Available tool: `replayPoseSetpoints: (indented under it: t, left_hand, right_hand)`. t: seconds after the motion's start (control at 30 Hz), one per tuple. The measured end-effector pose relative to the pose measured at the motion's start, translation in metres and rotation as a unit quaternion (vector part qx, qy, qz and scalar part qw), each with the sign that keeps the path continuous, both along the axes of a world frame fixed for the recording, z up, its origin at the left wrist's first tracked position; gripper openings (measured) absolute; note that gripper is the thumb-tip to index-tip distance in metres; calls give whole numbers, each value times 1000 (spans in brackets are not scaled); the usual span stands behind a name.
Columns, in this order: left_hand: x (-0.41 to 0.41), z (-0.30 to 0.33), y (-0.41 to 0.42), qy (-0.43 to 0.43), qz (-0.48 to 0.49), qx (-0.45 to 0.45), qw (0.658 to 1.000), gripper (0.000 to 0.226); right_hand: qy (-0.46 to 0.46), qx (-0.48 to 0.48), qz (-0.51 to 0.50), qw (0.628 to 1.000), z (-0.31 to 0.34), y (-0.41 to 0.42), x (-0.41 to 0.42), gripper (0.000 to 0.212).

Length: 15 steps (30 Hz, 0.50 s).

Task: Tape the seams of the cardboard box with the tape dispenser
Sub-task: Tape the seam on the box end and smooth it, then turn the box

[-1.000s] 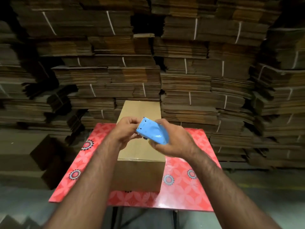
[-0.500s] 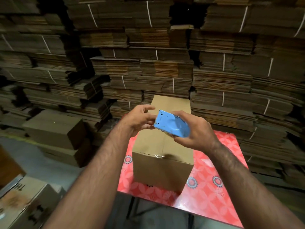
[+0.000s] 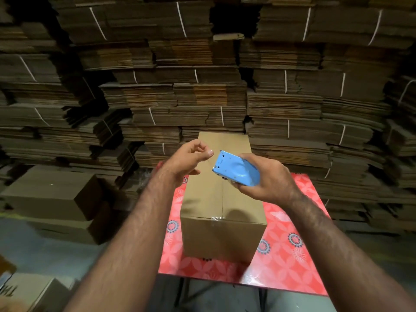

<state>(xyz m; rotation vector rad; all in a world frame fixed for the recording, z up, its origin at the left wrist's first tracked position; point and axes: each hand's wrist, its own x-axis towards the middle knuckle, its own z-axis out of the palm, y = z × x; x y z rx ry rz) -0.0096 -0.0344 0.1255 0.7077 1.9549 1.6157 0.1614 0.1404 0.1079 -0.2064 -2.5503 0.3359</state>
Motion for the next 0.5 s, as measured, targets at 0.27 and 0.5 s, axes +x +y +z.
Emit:
replayPoseSetpoints:
  t: [0.27,0.5]
  left_hand:
    - [4,-5,2,-26,46,86,995,15]
    - [-6,-19,2,108,152,14,982,13]
  right_hand:
    - [-12,-3,-12,1000,0,-4,-6,68]
    - [-78,61,-14,995,-2,4,-16,63]
